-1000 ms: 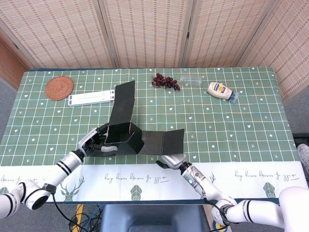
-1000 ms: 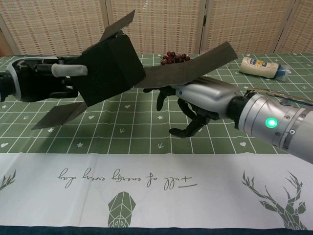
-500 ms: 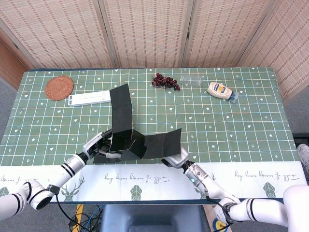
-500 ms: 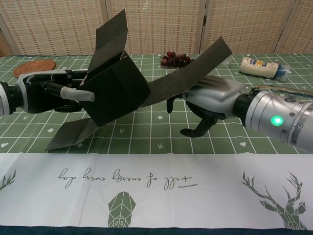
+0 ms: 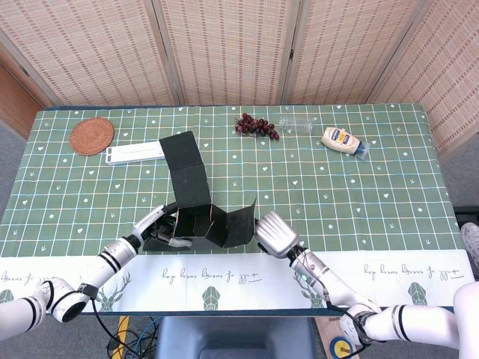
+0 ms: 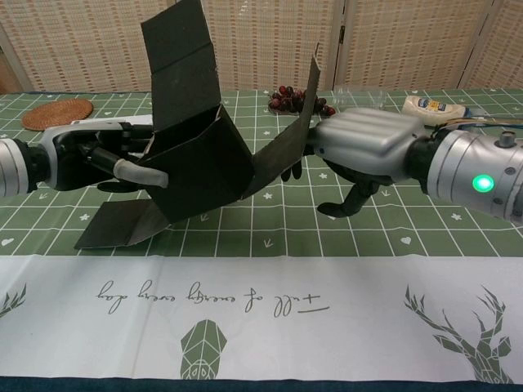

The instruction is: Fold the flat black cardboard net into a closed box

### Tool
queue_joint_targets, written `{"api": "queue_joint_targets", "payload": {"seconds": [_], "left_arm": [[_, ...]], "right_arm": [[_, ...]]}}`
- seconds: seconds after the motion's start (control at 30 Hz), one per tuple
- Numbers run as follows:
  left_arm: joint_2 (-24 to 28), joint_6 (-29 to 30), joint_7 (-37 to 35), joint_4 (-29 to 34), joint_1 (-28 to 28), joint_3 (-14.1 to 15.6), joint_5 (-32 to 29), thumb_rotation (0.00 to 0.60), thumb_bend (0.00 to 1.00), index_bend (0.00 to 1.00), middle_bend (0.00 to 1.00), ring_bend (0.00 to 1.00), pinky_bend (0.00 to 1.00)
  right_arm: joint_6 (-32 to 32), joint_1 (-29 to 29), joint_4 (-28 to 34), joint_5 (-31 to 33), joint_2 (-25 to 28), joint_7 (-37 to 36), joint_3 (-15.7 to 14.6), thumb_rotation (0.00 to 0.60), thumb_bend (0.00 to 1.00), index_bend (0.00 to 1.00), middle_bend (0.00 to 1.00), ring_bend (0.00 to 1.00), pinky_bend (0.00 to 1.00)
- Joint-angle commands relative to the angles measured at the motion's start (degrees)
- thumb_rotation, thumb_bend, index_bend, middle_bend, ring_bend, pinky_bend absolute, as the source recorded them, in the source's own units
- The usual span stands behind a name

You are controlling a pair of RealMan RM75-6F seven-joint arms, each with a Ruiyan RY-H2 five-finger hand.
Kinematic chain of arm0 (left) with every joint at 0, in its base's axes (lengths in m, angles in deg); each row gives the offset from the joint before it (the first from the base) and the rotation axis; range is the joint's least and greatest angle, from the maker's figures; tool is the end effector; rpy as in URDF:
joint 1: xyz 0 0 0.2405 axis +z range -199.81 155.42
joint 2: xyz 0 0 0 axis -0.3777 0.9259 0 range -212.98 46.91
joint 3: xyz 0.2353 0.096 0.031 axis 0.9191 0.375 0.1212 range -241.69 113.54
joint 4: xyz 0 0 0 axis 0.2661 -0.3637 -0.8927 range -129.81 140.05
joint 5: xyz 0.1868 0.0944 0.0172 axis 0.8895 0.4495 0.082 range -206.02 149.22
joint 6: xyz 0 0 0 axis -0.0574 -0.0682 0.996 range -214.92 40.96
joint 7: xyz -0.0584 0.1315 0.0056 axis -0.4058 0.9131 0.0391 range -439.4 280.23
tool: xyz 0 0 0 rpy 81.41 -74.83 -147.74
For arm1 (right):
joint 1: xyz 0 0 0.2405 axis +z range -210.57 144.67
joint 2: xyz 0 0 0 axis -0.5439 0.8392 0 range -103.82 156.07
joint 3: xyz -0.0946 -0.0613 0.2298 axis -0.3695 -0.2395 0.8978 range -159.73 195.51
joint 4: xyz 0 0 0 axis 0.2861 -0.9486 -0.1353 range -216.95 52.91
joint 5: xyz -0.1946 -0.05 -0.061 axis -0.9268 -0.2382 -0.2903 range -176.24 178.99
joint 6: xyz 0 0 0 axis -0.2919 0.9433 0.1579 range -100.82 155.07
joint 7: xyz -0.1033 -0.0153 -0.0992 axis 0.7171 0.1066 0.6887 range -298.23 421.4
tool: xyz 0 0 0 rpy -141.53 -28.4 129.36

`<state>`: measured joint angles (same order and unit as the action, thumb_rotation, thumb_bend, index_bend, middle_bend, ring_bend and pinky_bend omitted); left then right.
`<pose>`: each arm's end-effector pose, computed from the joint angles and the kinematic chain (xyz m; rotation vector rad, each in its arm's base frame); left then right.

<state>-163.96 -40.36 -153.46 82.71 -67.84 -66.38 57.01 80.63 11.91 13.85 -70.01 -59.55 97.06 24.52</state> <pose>-0.1776 0.3481 0.0009 -1.4664 -2.2365 -1.3426 -0.0996 -0.3013 -0.0221 2.1689 -0.5716 0.8859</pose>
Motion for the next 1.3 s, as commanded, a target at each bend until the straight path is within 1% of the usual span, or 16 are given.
{"api": "queue_joint_targets", "payload": {"seconds": [0.03,0.27,0.4,0.5,0.63,0.8,0.97,1.2,1.3], "left_arm": [[0.07,-1.25,2.39,1.06,-0.42,-0.57,-1.24,0.6,0.13,0.22,0.26,0.65,0.95],[-0.77,-2.74,7.14,2.03,-0.47,-1.17,-3.19,0.6,0.13,0.22,0.26,0.65,0.95],[-1.38,-3.11,8.63,2.18,-0.26,-1.29,-3.54,0.6,0.13,0.22,0.26,0.65,0.95],[-1.9,-3.29,9.14,2.03,-0.11,-1.35,-3.59,0.6,0.13,0.22,0.26,0.65,0.95],[-2.63,-3.44,9.48,1.68,0.13,-1.37,-3.55,0.6,0.13,0.22,0.26,0.65,0.95],[-3.31,-3.49,9.57,1.16,0.37,-1.34,-3.15,0.6,0.13,0.22,0.26,0.65,0.95],[-3.9,-3.52,9.92,0.46,0.59,-1.24,-2.82,0.6,0.13,0.22,0.26,0.65,0.95],[-4.79,-3.15,10.84,-0.22,0.78,-1.18,-2.23,0.6,0.13,0.22,0.26,0.65,0.95],[-5.2,-2.99,11.67,-0.57,0.86,-1.03,-1.99,0.6,0.13,0.22,0.26,0.65,0.95]], "right_arm": [[-0.32,0.8,1.22,1.08,0.64,2.28,-0.15,0.6,0.35,0.1,0.32,0.76,1.0],[0.92,0.78,2.64,2.05,0.45,3.99,-0.74,0.6,0.35,0.1,0.32,0.76,1.0],[2.49,0.33,3.34,0.65,0.7,3.22,-0.91,0.6,0.35,0.1,0.33,0.76,1.0],[3.44,0.0,2.75,-1.25,0.07,1.63,-1.2,0.6,0.35,0.11,0.33,0.76,1.0],[5.57,-0.63,0.24,-5.74,-2.06,-2.47,-1.65,0.6,0.35,0.12,0.33,0.76,1.0],[8.82,-1.08,-4.68,-12.6,-5.1,-8.72,-2.32,0.6,0.36,0.12,0.33,0.76,1.0],[11.89,-1.26,-8.43,-17.48,-7.17,-14.08,-2.29,0.6,0.37,0.12,0.32,0.76,1.0],[13.46,-1.03,-12.24,-20.91,-9.55,-16.89,-2.37,0.6,0.37,0.12,0.26,0.76,1.0],[14.13,-1.06,-13.94,-22.14,-10.51,-17.92,-2.57,0.6,0.37,0.12,0.25,0.76,1.0]]}}
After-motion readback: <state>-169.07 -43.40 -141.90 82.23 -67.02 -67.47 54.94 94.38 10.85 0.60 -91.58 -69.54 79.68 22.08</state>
